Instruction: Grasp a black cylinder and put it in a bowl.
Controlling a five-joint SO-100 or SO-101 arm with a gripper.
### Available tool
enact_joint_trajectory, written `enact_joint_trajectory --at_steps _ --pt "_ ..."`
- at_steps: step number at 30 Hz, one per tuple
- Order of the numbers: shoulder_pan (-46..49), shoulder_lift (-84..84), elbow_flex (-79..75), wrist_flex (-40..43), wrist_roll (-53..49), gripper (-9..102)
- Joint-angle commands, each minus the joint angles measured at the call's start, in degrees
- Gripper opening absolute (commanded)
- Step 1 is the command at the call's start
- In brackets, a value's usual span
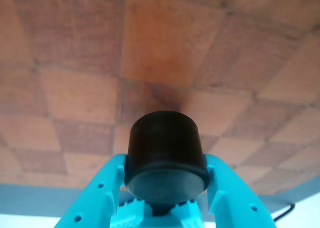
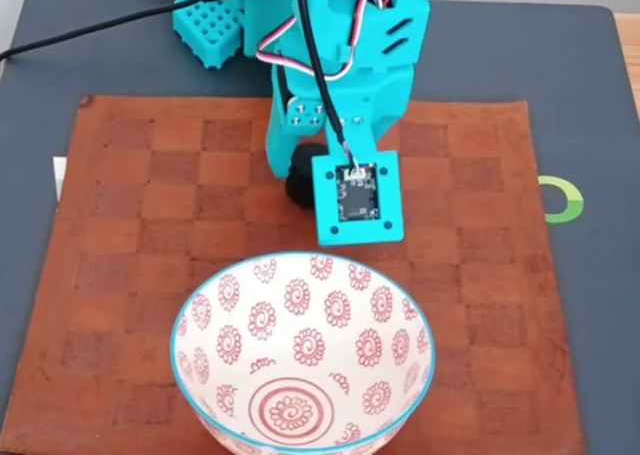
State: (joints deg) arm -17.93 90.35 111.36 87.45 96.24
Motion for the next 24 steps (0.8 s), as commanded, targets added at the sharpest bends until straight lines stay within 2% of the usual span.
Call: enact_joint_trajectory --at_steps 1,24 --pt "0.44 1.49 -5.19 5.10 0.62 15" --pt "5.36 1.58 -14.85 5.80 -4.13 15"
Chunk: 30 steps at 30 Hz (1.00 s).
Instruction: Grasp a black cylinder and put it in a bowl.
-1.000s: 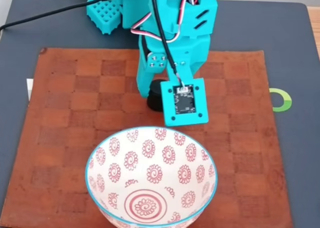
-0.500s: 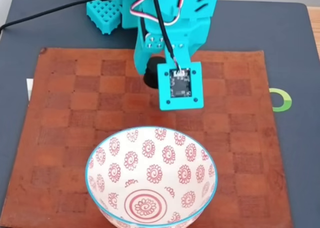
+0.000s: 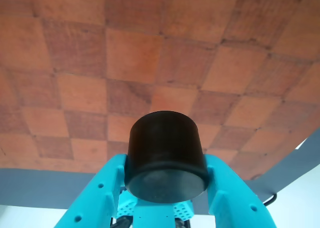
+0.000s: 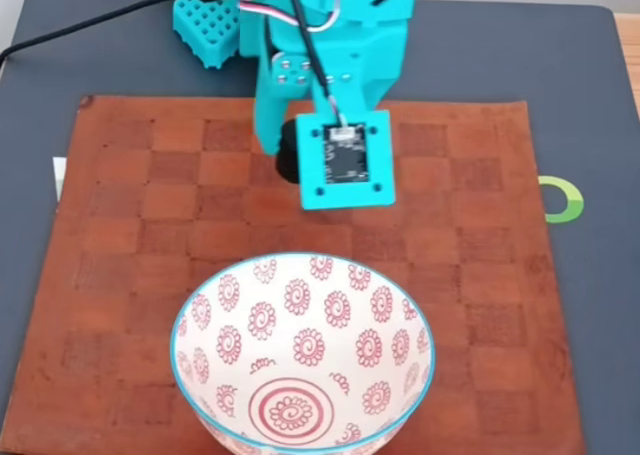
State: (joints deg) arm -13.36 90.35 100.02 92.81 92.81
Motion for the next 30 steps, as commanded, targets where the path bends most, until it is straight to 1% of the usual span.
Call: enact_joint_trajectory --at_steps 1,10,19,22,26,30 --pt "0.88 1.58 -4.57 0.44 -1.14 15" --pt "5.54 1.58 -11.69 0.44 -6.86 15" --pt "8.53 0.35 -27.86 0.00 -16.00 15" --pt "9.40 0.26 -30.41 -0.26 -17.58 15" --pt "9.32 -0.70 -31.38 -5.36 -20.21 15" --pt "8.70 -4.13 -34.89 -7.03 -20.39 15"
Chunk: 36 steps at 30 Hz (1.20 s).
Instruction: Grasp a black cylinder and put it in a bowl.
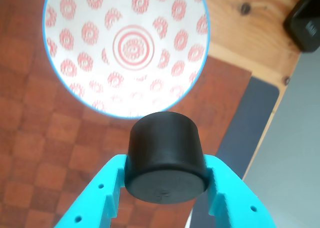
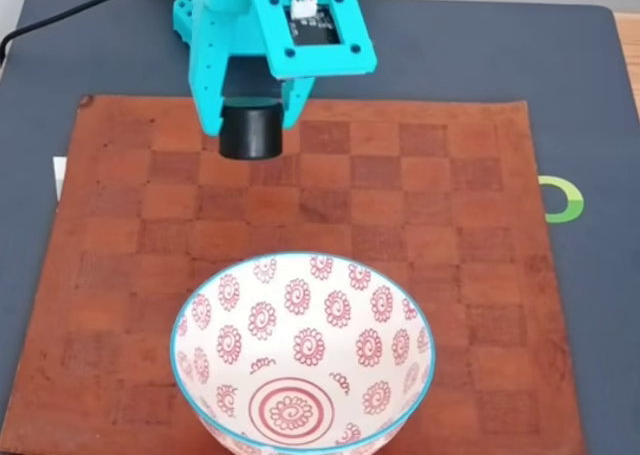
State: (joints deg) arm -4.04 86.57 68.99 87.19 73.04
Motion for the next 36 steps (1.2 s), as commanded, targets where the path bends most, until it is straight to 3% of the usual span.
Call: enact_joint_trajectory --at_steps 1,14,20,24,36 --pt "-0.62 -1.32 -5.10 -1.49 -0.62 15" --pt "-4.48 -22.41 -24.70 -1.76 -0.53 15" --pt "-4.13 -28.48 -30.15 -1.76 -0.70 26" --pt "-3.78 -31.11 -30.94 -1.76 -0.70 26" --pt "-0.18 -26.54 -29.97 5.98 -0.62 2"
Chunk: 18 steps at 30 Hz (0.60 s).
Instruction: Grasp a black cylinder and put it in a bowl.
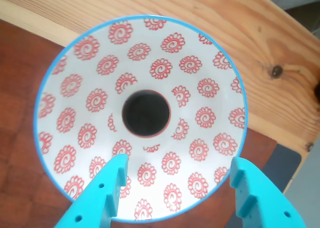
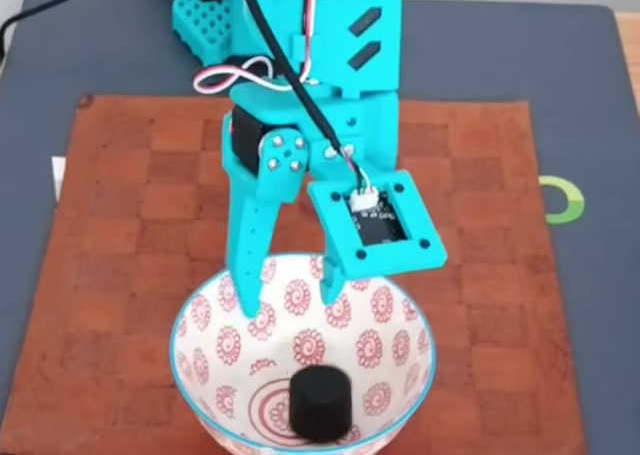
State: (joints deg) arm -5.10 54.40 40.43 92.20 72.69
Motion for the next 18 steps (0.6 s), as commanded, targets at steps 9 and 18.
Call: enact_joint_trajectory --at_steps 9,18 --pt "2.37 13.27 8.09 1.14 0.09 0" --pt "3.60 30.76 27.42 1.05 0.88 0"
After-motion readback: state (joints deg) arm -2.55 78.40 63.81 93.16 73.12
